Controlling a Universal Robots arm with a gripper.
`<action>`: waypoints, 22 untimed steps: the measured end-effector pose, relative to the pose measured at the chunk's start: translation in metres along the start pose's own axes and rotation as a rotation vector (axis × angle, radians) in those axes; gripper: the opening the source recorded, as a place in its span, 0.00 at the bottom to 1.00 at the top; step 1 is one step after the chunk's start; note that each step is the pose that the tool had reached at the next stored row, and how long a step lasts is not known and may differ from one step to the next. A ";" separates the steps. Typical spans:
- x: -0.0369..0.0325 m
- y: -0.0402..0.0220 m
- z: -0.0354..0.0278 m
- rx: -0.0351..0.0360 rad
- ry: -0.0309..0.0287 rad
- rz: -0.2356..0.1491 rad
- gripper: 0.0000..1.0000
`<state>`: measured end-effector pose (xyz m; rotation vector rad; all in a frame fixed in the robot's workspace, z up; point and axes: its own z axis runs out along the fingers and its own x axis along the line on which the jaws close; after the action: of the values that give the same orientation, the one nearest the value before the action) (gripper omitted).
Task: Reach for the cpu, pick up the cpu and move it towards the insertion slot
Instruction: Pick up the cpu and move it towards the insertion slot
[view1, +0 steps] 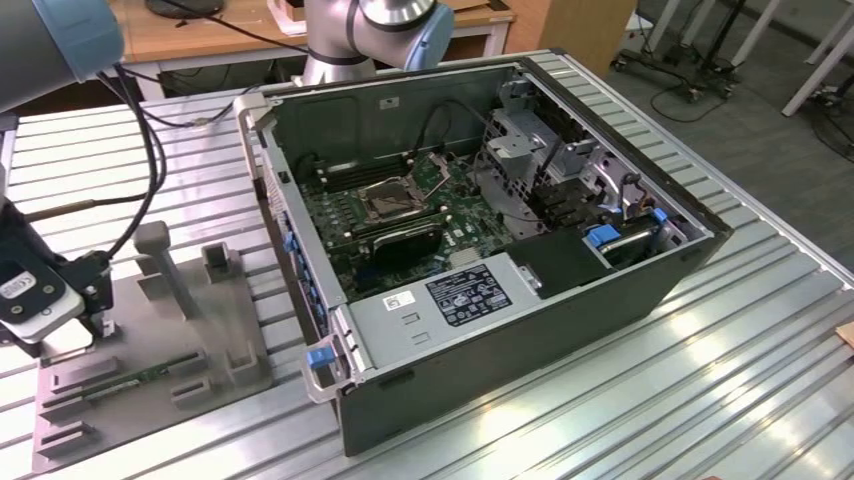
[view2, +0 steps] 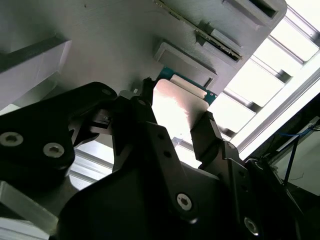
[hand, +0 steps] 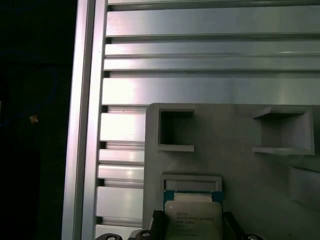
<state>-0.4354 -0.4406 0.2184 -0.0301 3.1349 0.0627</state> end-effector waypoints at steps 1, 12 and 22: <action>-0.0001 0.0000 0.0000 -0.0002 -0.0002 0.000 0.54; 0.0000 0.0001 -0.0019 0.0001 0.0002 0.000 0.54; -0.0001 0.0007 -0.0168 -0.0001 -0.0001 0.000 0.54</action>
<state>-0.4354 -0.4406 0.2352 -0.0301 3.1348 0.0628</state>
